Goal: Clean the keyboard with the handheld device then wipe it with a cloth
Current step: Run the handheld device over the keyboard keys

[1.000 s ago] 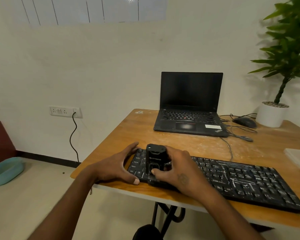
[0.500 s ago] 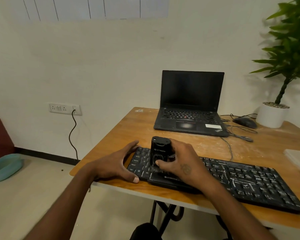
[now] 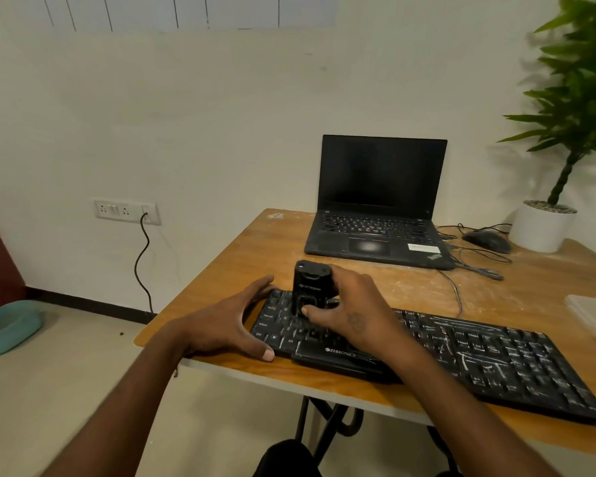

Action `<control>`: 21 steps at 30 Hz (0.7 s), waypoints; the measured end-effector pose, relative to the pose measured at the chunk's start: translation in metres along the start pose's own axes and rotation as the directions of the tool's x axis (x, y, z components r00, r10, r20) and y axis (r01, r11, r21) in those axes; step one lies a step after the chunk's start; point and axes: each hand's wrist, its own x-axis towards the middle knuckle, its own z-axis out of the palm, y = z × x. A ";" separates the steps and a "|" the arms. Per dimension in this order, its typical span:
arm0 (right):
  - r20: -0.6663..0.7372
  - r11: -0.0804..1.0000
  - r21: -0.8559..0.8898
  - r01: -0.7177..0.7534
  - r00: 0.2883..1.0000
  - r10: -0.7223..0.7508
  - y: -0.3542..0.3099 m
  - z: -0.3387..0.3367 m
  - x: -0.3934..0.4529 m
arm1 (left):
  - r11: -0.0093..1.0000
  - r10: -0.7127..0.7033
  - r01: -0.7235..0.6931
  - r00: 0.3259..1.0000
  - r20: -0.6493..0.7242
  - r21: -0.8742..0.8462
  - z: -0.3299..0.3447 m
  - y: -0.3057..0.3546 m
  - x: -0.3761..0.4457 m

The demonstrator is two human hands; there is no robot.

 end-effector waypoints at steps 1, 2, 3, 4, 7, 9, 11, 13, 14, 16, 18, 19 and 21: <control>0.004 1.000 -0.008 0.009 1.000 -0.009 -0.001 0.000 0.002 | 1.000 0.000 0.000 1.000 0.002 0.002 0.000 0.000 0.000; 0.005 1.000 -0.022 0.013 1.000 -0.013 0.000 -0.003 0.002 | 1.000 -0.001 0.000 1.000 0.004 0.007 0.000 0.000 0.000; 0.004 0.999 -0.035 0.010 1.000 -0.010 0.003 -0.008 0.000 | 1.000 -0.001 0.000 1.000 0.006 0.014 0.000 0.000 0.000; 0.007 0.999 -0.041 -0.004 1.000 0.005 0.007 -0.014 -0.005 | 1.000 0.000 0.000 1.000 0.006 0.020 -0.001 -0.001 0.000; 0.003 0.995 -0.057 -0.084 0.996 0.085 0.022 -0.037 -0.022 | 1.000 0.008 -0.008 1.000 0.004 0.024 -0.001 -0.001 0.000; -0.019 0.992 -0.072 -0.105 0.994 0.104 0.027 -0.045 -0.027 | 1.000 0.008 -0.008 1.000 0.006 0.018 -0.002 -0.002 0.001; -0.028 0.993 -0.061 -0.099 0.995 0.097 0.025 -0.041 -0.024 | 1.000 0.010 -0.010 1.000 0.011 0.014 -0.002 -0.002 0.001; -0.013 0.996 -0.042 -0.073 0.997 0.072 0.018 -0.029 -0.016 | 1.000 0.007 -0.007 1.000 0.013 0.010 -0.001 -0.001 0.001; -0.005 0.998 -0.034 -0.056 0.998 0.056 0.015 -0.022 -0.011 | 1.000 0.005 -0.005 1.000 0.012 0.011 -0.001 -0.001 0.001; 0.000 0.999 -0.033 -0.015 1.000 0.015 0.008 -0.008 0.001 | 1.000 -0.003 0.003 1.000 0.012 0.014 -0.001 0.000 0.000; 0.001 0.999 -0.038 0.012 1.000 -0.012 0.005 -0.002 0.009 | 1.000 -0.010 0.010 1.000 0.014 0.007 -0.001 0.002 0.000; 0.005 0.999 -0.038 0.014 1.000 -0.013 0.005 -0.002 0.010 | 1.000 -0.011 0.011 1.000 0.015 0.007 -0.001 0.002 0.000; 0.012 0.999 -0.034 -0.001 1.000 0.001 0.010 -0.010 0.006 | 1.000 -0.006 0.005 1.000 0.016 0.021 -0.001 0.001 -0.001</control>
